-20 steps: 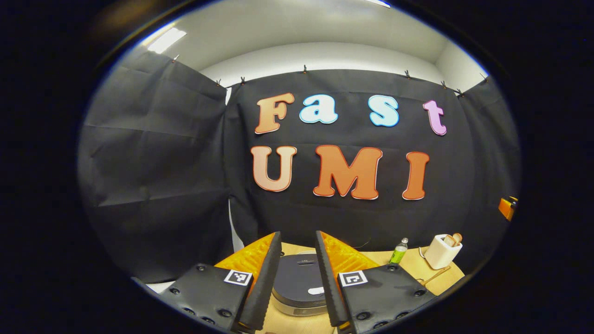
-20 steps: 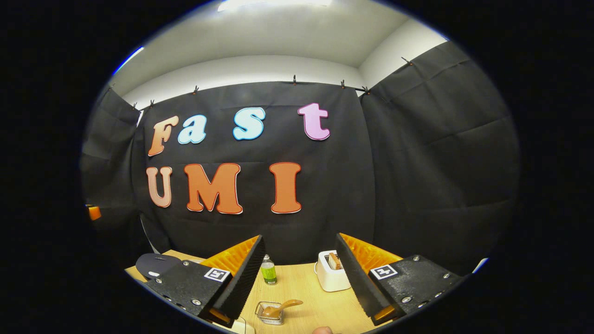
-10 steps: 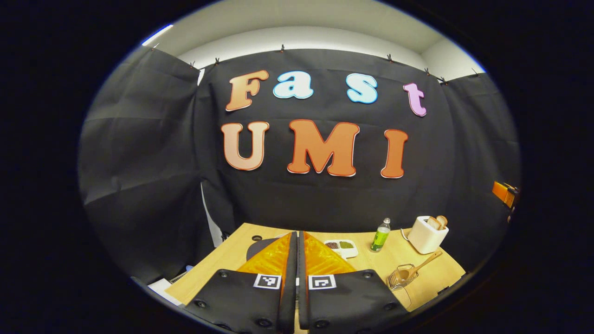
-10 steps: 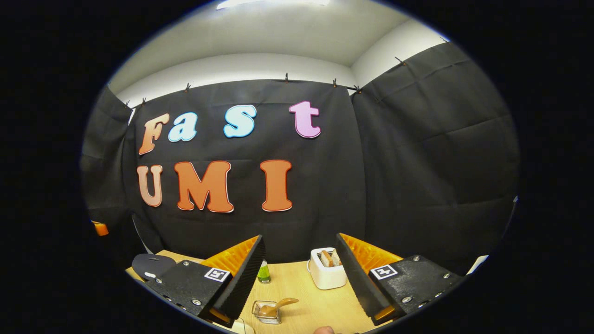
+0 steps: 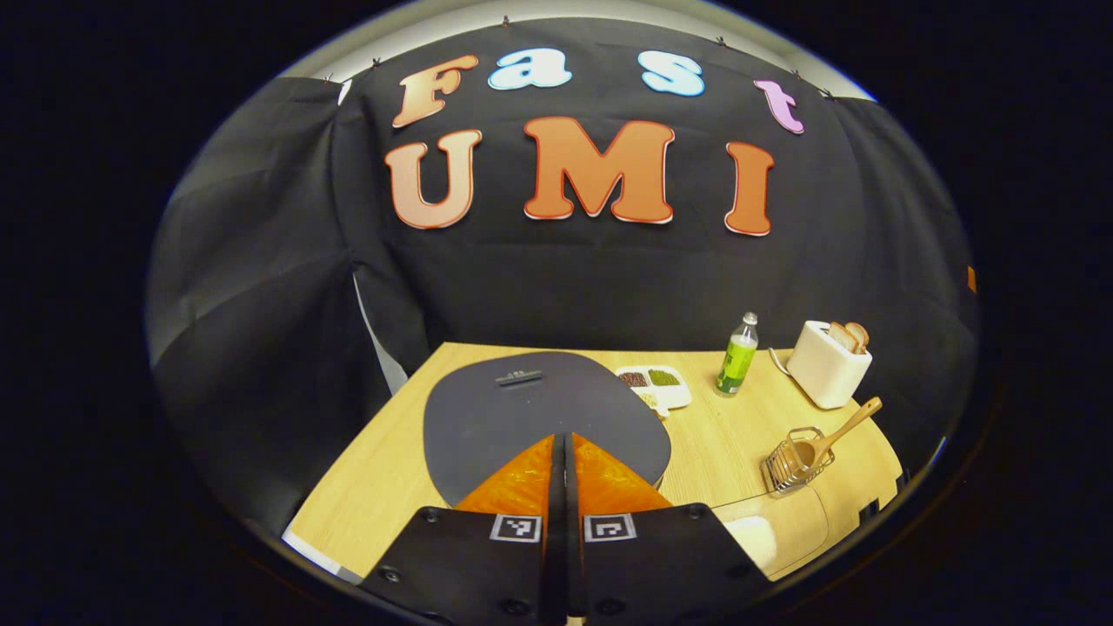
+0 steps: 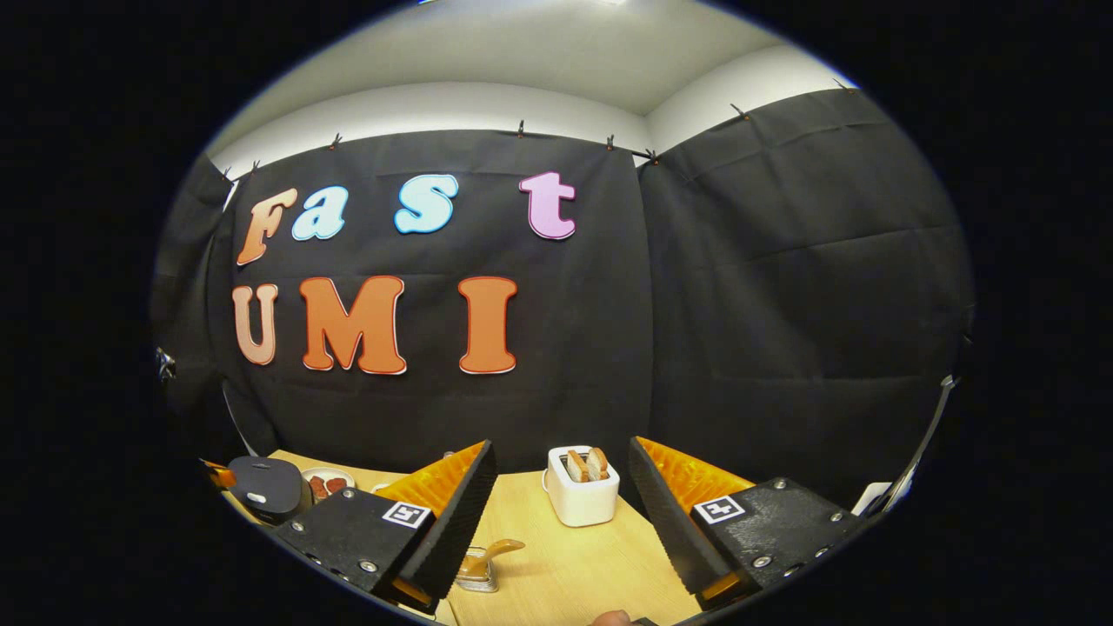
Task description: Close the left gripper, press the button to open the rice cooker; take a wooden spoon from the chopstick holder with the right hand, scoop a spoonful of rice and pour it into the rice cooker, then put the wooden spoon back into the chopstick holder.
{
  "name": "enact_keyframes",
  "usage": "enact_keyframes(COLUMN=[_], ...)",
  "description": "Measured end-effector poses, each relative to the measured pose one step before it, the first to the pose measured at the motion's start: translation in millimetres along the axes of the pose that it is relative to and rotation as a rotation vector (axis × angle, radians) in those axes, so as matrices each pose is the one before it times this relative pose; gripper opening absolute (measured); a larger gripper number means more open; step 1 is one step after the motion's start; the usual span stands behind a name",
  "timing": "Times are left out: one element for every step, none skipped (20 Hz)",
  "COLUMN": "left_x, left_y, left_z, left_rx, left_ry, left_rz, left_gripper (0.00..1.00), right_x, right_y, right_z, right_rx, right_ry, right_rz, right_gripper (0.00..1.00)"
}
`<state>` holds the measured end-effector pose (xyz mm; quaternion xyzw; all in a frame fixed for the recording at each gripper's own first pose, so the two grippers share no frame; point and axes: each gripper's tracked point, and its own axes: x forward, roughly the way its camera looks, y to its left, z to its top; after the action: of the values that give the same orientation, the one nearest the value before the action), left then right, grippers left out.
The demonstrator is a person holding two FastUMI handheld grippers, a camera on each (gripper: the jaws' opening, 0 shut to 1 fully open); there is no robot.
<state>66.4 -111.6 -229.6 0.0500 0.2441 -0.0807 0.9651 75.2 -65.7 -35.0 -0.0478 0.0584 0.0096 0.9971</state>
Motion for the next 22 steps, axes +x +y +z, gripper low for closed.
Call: enact_keyframes(left_x=[6.20,6.09,5.30,4.34,1.89,-0.73,2.58,-0.09,-1.28,0.70,-0.07,1.26,-0.09,3.44,0.50,0.21,-4.47,1.59,-0.39,-0.89,0.76,0.00], left_y=[-2.04,-0.85,1.21,3.15,2.39,0.02,-1.65,-2.63,-0.85,-0.50,-2.24,-0.74,0.57,-0.29,0.29,-1.36,-0.90,2.03,0.07,-0.15,0.15,1.39], left_z=[-6.52,-6.98,-4.60,-5.10,-2.44,1.39,1.93,-5.16,0.96,-2.82,-3.23,-0.93,-0.89,-3.64,-2.06,4.58,-3.43,1.22,-0.48,0.46,3.37,1.34], left_rx=[-0.01324,-0.00957,-0.00547,-0.01030,-0.01559,-0.01223,-0.00800,-0.00904,0.01372,0.03102,0.03348,0.03671,0.01995,-0.00337,-0.01025,-0.00609,-0.00753,-0.00396,-0.00330,-0.00465,-0.00524,-0.00177], left_ry=[0.02095,0.01852,0.01911,0.01822,0.01659,-0.00281,-0.00657,0.01539,-0.00128,0.00317,0.01009,-0.00182,0.00216,-0.00171,0.00212,-0.02257,0.01237,-0.01718,-0.00393,-0.01034,-0.01874,-0.00192], left_rz=[-0.01183,-0.00516,0.00187,0.01193,0.00831,-0.00064,-0.00944,-0.00397,-0.00437,-0.00371,0.00034,0.00161,0.00452,0.00057,0.00593,-0.00564,-0.00122,0.00046,0.00142,0.00323,0.00503,0.00698], left_gripper=[0.04,0.04,0.04,0.04,0.04,0.04,0.04,0.04,0.04,0.00,0.05,0.00,0.05,0.05,0.00,0.00,0.00,0.05,0.05,0.05,0.05,0.00], right_x=[-0.44,0.25,0.40,0.62,0.28,0.32,0.44,0.84,0.60,1.19,1.29,1.27,1.90,0.22,-0.38,0.06,0.08,-0.24,-1.25,-0.87,-0.27,0.09], right_y=[-0.10,-1.39,-1.82,-1.95,-1.51,-0.09,1.18,0.66,0.96,1.56,2.01,3.14,2.46,2.49,2.04,2.38,2.20,1.29,1.81,3.28,0.62,-0.93], right_z=[-2.40,-2.50,-2.59,-1.97,-1.51,-1.02,-1.06,-1.15,-1.95,-1.72,-1.80,-2.86,-2.35,-2.61,-3.49,-1.26,-1.05,-0.20,0.51,3.02,2.46,2.57], right_rx=[-0.00164,-0.00216,-0.00328,-0.00734,-0.00435,-0.00150,0.00048,0.00315,0.00530,0.00776,0.00732,0.00564,0.00433,0.00317,0.00310,0.00393,0.00597,0.00894,0.01213,0.01968,0.02497,0.02765], right_ry=[0.00685,0.00791,0.00495,0.00742,0.00517,0.00206,0.00147,0.00378,0.00568,0.00334,0.00432,0.00668,0.00823,0.00606,0.00386,0.00323,0.00115,-0.00226,-0.00759,-0.01483,-0.01387,-0.01242], right_rz=[-0.00658,-0.00602,-0.00788,-0.00858,-0.00250,-0.00172,0.00076,0.00263,0.00479,0.00438,0.00682,0.00642,0.00668,0.00741,0.00703,0.00824,0.00913,0.00816,0.01291,0.01391,0.00722,0.00301], right_gripper=[0.94,0.94,0.94,0.99,0.94,0.94,0.94,0.94,0.94,0.94,0.94,0.94,0.94,0.94,0.94,0.94,0.94,0.94,0.94,0.95,0.94,0.94])
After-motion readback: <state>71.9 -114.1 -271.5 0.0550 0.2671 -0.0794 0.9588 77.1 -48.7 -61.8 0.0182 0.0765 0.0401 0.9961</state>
